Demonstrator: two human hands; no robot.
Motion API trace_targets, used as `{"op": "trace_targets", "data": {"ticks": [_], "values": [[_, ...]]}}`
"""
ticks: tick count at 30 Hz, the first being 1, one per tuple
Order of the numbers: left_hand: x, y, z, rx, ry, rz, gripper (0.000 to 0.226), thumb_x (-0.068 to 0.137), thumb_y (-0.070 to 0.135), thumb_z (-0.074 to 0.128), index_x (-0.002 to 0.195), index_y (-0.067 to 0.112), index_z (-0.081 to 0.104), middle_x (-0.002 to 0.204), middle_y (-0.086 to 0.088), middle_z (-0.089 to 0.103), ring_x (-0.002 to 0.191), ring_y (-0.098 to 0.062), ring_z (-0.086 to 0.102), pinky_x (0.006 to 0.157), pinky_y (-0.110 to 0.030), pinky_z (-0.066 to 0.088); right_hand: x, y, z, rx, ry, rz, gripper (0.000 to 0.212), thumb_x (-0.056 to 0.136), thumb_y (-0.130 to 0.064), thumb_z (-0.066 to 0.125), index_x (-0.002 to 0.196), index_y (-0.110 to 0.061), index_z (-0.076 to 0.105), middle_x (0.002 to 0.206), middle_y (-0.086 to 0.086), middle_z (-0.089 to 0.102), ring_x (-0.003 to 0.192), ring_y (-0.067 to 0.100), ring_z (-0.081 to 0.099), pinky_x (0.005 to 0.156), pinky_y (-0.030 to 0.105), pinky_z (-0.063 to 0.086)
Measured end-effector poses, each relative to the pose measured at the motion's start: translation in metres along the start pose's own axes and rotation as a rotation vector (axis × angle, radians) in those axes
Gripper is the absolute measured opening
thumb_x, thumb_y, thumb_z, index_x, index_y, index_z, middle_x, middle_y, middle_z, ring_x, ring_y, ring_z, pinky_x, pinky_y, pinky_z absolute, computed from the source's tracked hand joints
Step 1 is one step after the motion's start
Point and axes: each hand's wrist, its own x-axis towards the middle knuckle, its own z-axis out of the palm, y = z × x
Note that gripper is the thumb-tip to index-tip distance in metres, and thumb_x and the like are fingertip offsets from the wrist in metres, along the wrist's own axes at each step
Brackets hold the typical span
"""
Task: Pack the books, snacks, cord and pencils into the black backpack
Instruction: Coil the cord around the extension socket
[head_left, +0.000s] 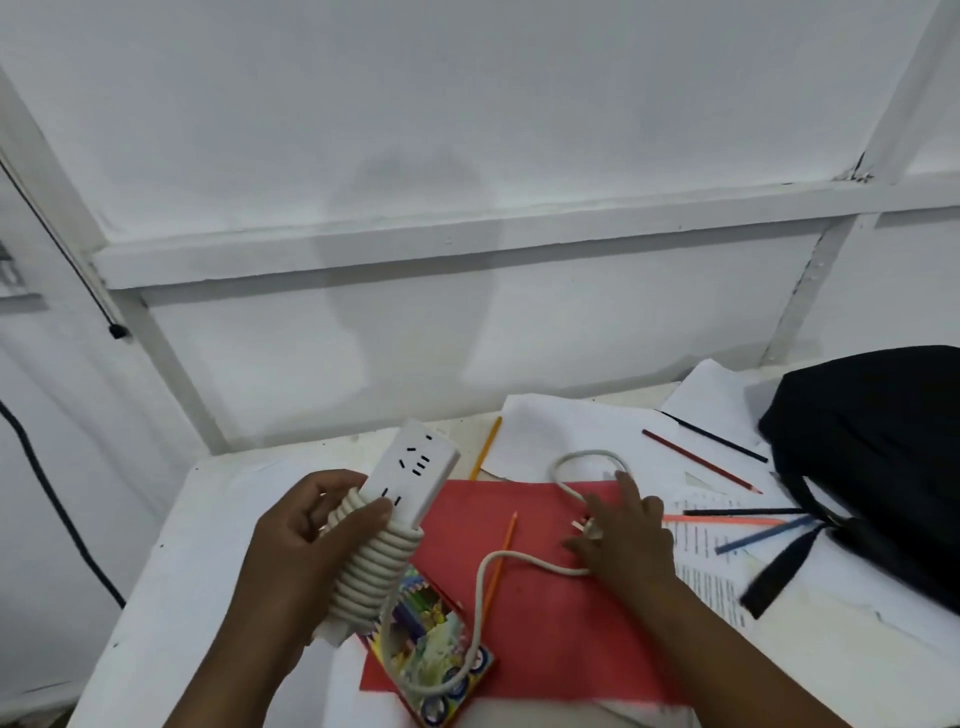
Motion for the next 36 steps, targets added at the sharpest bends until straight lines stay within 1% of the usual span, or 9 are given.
{"op": "trace_targets", "data": {"ticks": [2, 5, 9, 12, 16, 18, 24, 29, 36], "values": [[0.001, -0.005, -0.008, -0.004, 0.0, -0.017, 0.034, 0.064, 0.03, 0.089, 0.093, 0.024, 0.071, 0.093, -0.006, 0.076, 0.078, -0.037, 0.073, 0.064, -0.06, 0.059, -0.009, -0.015, -0.009, 0.017, 0.107, 0.008, 0.066, 0.079, -0.061, 0.068, 0.137, -0.038, 0.047, 0.16, 0.0, 0.011, 0.132, 0.03, 0.028, 0.097, 0.044, 0.047], [0.005, -0.011, -0.017, -0.031, -0.013, -0.028, 0.036, 0.066, 0.032, 0.086, 0.097, 0.023, 0.07, 0.094, -0.008, 0.076, 0.08, -0.041, 0.072, 0.063, -0.061, 0.059, -0.034, -0.057, -0.02, 0.394, 0.255, -0.184, 0.05, 0.085, -0.047, 0.071, 0.13, -0.025, 0.059, 0.143, -0.002, 0.045, 0.128, 0.018, 0.04, 0.108, 0.043, 0.039], [0.008, -0.009, -0.021, -0.067, -0.017, 0.014, 0.038, 0.064, 0.034, 0.085, 0.097, 0.021, 0.07, 0.092, -0.011, 0.076, 0.083, -0.038, 0.073, 0.069, -0.051, 0.061, -0.082, -0.128, -0.031, 0.666, -0.189, -0.532, 0.042, 0.097, -0.053, 0.048, 0.132, -0.032, 0.058, 0.128, -0.019, 0.061, 0.11, -0.011, 0.053, 0.094, 0.019, 0.044], [0.011, -0.004, -0.028, -0.062, -0.022, 0.055, 0.036, 0.067, 0.03, 0.087, 0.097, 0.02, 0.07, 0.092, -0.009, 0.076, 0.081, -0.033, 0.073, 0.068, -0.049, 0.06, -0.095, -0.153, -0.022, 0.707, -0.29, -0.578, 0.03, 0.103, -0.035, 0.048, 0.13, -0.031, 0.058, 0.121, -0.017, 0.064, 0.1, -0.015, 0.055, 0.082, 0.007, 0.04], [0.013, 0.006, -0.042, -0.077, -0.051, 0.058, 0.039, 0.067, 0.034, 0.083, 0.1, 0.019, 0.07, 0.086, -0.007, 0.076, 0.067, -0.024, 0.071, 0.048, -0.032, 0.053, -0.094, -0.166, -0.017, 0.739, -0.208, -0.457, 0.044, 0.098, -0.03, 0.058, 0.138, -0.036, 0.042, 0.131, -0.017, 0.049, 0.118, -0.008, 0.046, 0.095, 0.014, 0.042], [0.015, 0.006, -0.047, -0.079, -0.086, 0.069, 0.037, 0.069, 0.034, 0.088, 0.099, 0.022, 0.07, 0.09, -0.007, 0.076, 0.071, -0.027, 0.072, 0.051, -0.034, 0.054, -0.088, -0.174, -0.021, 0.855, -0.263, -0.427, 0.039, 0.098, -0.028, 0.058, 0.136, -0.033, 0.048, 0.132, -0.013, 0.055, 0.12, -0.001, 0.052, 0.098, 0.023, 0.049], [0.026, -0.002, -0.057, -0.002, -0.061, 0.132, 0.045, 0.059, 0.048, 0.085, 0.098, 0.03, 0.072, 0.101, -0.001, 0.077, 0.088, -0.024, 0.075, 0.074, -0.047, 0.061, -0.088, -0.182, -0.041, 1.111, -0.456, -0.311, 0.017, 0.1, -0.011, 0.054, 0.116, -0.015, 0.056, 0.091, 0.011, 0.07, 0.081, 0.025, 0.071, 0.082, 0.042, 0.06], [0.034, -0.015, -0.059, 0.123, 0.046, 0.179, 0.036, 0.069, 0.04, 0.09, 0.098, 0.029, 0.071, 0.095, 0.012, 0.076, 0.084, -0.013, 0.074, 0.072, -0.041, 0.063, -0.089, -0.182, -0.051, 0.929, -0.428, -0.238, 0.032, 0.099, -0.015, 0.056, 0.129, -0.026, 0.054, 0.093, 0.003, 0.065, 0.052, 0.011, 0.053, 0.046, 0.025, 0.044], [0.05, -0.033, -0.06, 0.237, 0.138, 0.229, 0.029, 0.073, 0.037, 0.084, 0.096, 0.032, 0.068, 0.087, 0.022, 0.072, 0.082, 0.0, 0.07, 0.063, -0.022, 0.06, -0.097, -0.19, -0.069, 0.288, -0.086, -0.496, 0.03, 0.091, -0.029, 0.058, 0.121, -0.03, 0.064, 0.093, -0.013, 0.063, 0.084, 0.007, 0.06, 0.076, 0.025, 0.053]]}}
